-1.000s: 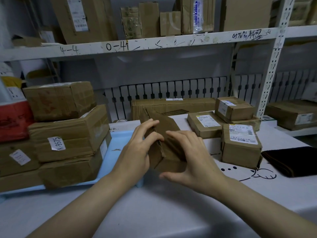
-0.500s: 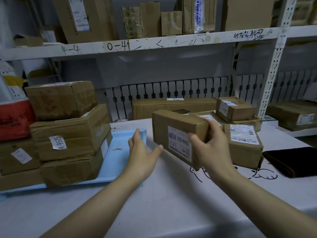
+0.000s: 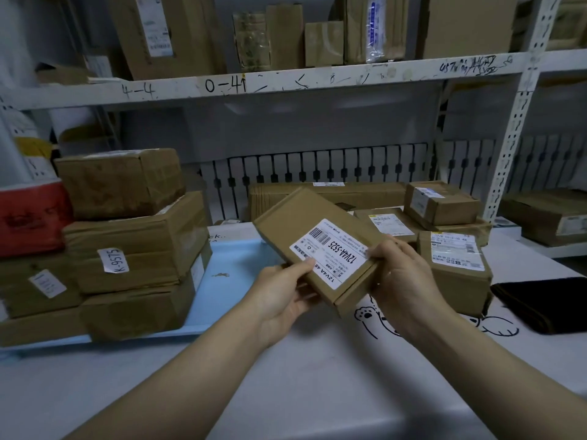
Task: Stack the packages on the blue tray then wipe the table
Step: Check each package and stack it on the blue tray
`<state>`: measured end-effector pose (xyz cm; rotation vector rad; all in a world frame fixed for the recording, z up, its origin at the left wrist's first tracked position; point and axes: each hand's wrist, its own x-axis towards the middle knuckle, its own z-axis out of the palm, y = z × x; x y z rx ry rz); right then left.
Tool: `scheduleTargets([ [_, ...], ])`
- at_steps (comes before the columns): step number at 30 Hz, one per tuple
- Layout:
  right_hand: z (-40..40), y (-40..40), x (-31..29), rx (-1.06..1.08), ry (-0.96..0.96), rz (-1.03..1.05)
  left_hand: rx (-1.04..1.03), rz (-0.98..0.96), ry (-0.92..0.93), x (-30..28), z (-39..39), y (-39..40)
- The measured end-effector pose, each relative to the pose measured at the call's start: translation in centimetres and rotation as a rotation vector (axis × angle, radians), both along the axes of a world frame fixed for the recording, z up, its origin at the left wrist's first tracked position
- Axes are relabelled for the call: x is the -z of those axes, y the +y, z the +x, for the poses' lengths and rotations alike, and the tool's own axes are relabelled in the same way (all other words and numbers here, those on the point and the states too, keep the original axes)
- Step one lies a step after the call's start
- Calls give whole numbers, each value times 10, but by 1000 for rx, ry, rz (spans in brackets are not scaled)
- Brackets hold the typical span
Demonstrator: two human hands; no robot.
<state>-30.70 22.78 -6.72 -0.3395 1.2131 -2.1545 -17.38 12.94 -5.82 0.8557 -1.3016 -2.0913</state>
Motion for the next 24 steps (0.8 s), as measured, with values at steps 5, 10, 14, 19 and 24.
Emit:
scheduleTargets([
  [5,-1,9,-1,-95,121,194,-42,-76,2,-13,4,-7],
  [10,7,6,-12,-127,212,220,-95,-153,55,-27,10,-12],
  [14,17,-2,-34,-97,224,124,-55,-193,76,-41,19,-11],
  [19,34,-16,-70,-97,233,-41,-14,-367,126,-71,38,-2],
  [24,63,-40,-111,-177,290,-141,-143,-486,200,-111,70,-14],
])
